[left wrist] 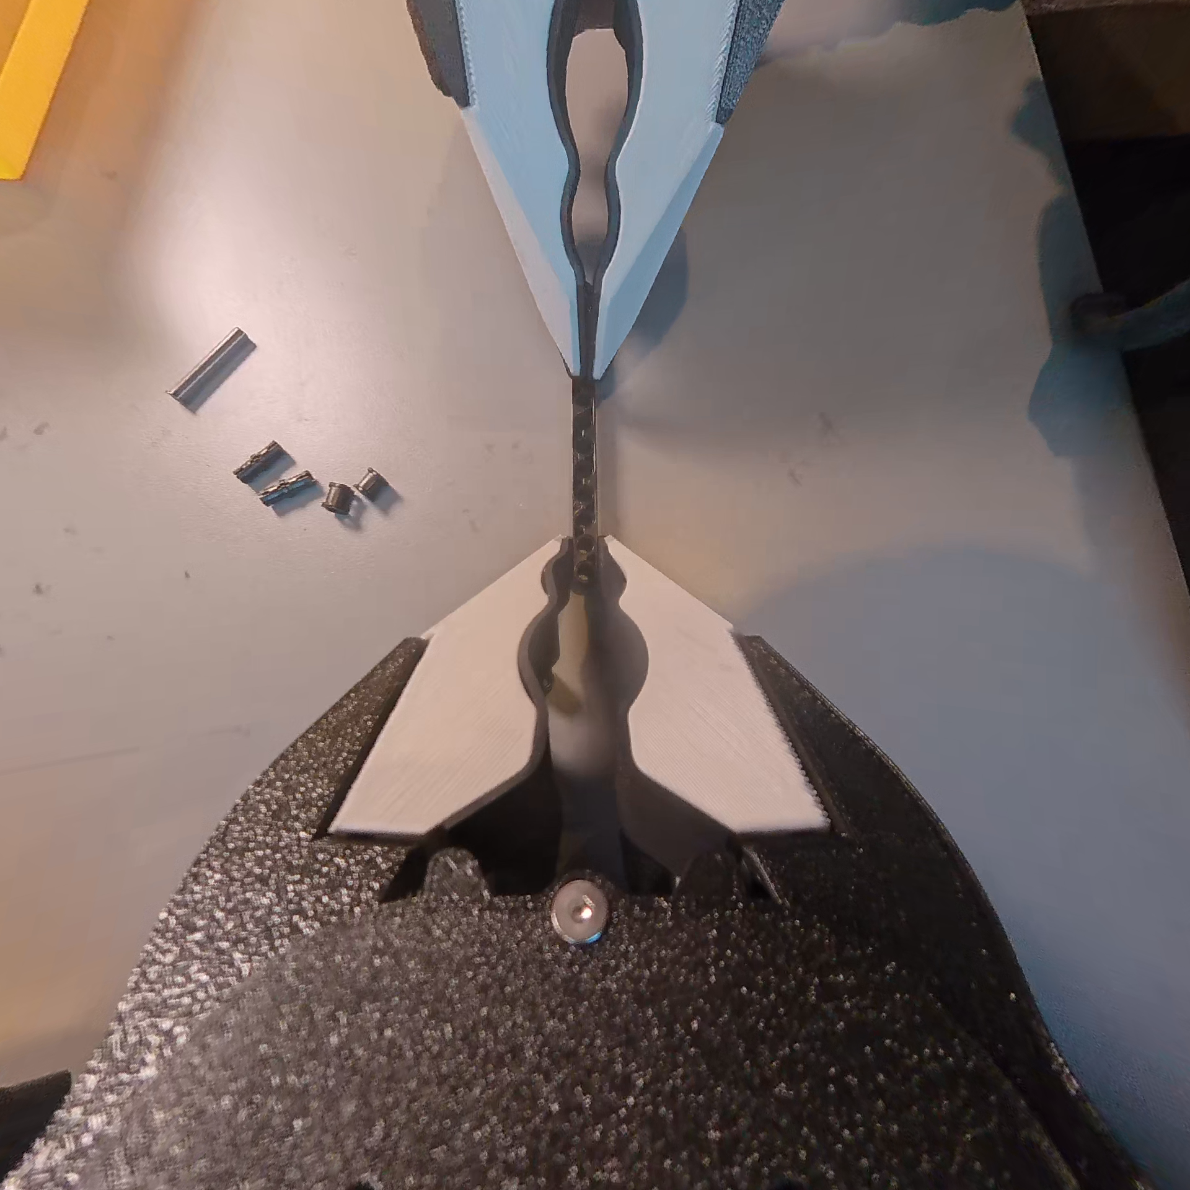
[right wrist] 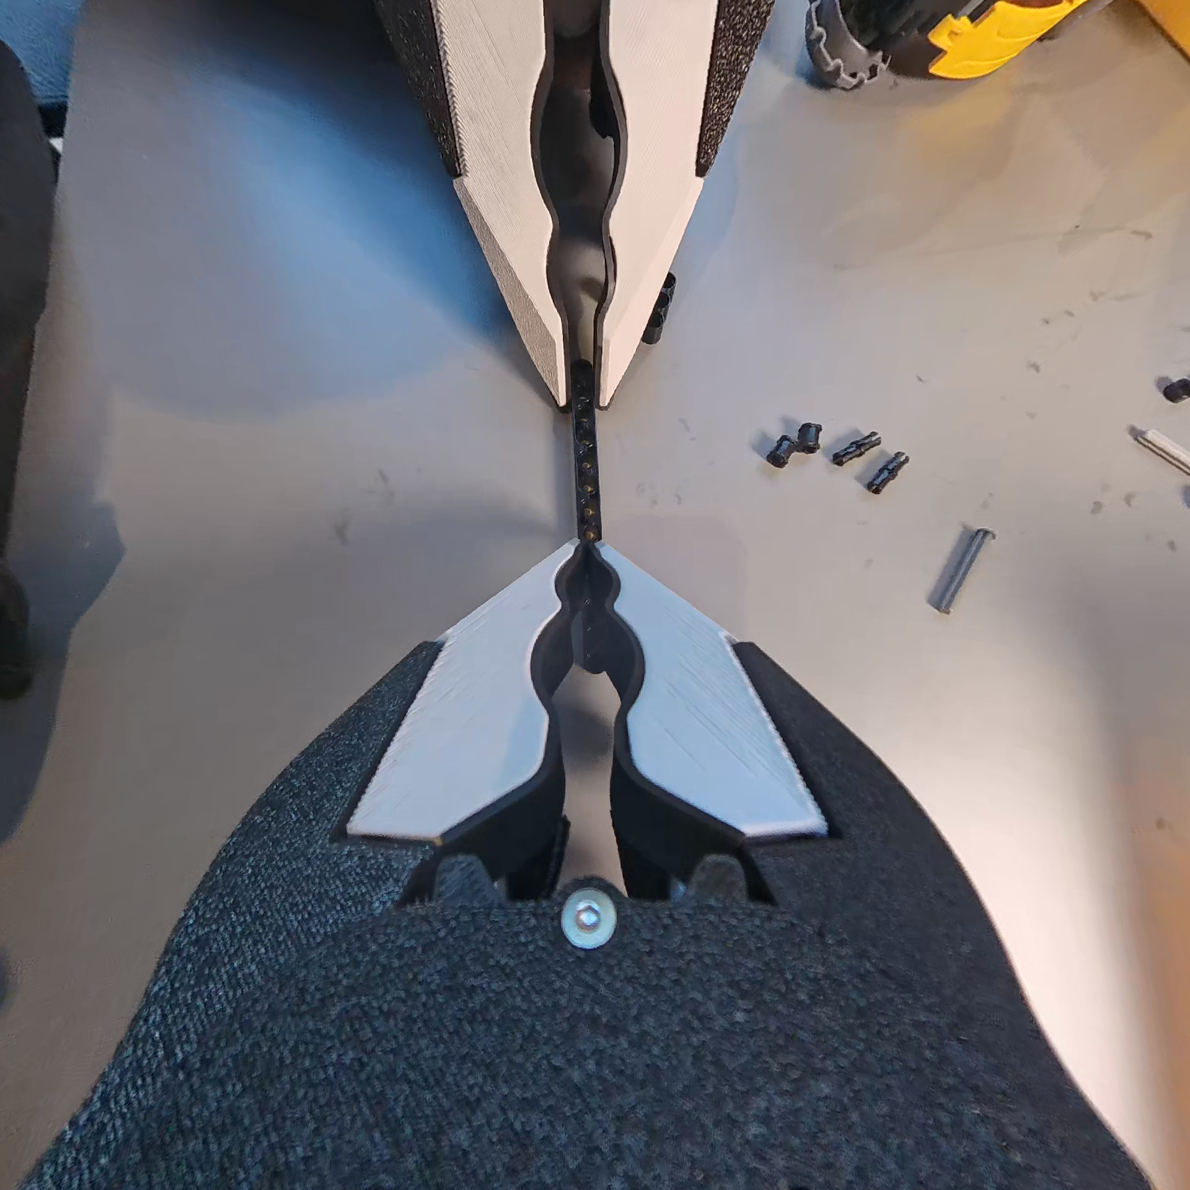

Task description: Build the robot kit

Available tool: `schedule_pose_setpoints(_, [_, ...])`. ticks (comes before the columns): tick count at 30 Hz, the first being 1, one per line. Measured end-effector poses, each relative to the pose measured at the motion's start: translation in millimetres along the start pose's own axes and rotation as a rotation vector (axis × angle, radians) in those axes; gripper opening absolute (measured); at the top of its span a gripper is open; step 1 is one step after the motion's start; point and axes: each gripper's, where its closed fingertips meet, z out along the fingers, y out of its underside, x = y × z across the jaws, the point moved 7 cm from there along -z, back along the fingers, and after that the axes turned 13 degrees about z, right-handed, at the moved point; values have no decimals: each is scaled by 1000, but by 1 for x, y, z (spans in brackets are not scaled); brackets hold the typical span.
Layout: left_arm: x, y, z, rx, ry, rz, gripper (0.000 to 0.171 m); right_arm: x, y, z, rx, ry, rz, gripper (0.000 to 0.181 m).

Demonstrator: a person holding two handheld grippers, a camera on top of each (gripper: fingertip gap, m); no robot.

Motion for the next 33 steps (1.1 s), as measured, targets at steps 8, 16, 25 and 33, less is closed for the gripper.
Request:
schedule_pose_setpoints(8, [0,0,0,-3,-3,5,5,0,-6,5,-3,-5,-18,0])
schedule_pose_setpoints(16, [0,0,0,-5,-5,8,5,-1,-13,10,-6,-21,-33,0])
schedule_pose_setpoints(25, [1,-1,0,-10,-8,12,5,-1,-17,14,-14,-26,-39,0])
schedule_pose_setpoints(33, [1,-1,0,-10,-7,8,5,-2,-24,18,8,-45,-39,0])
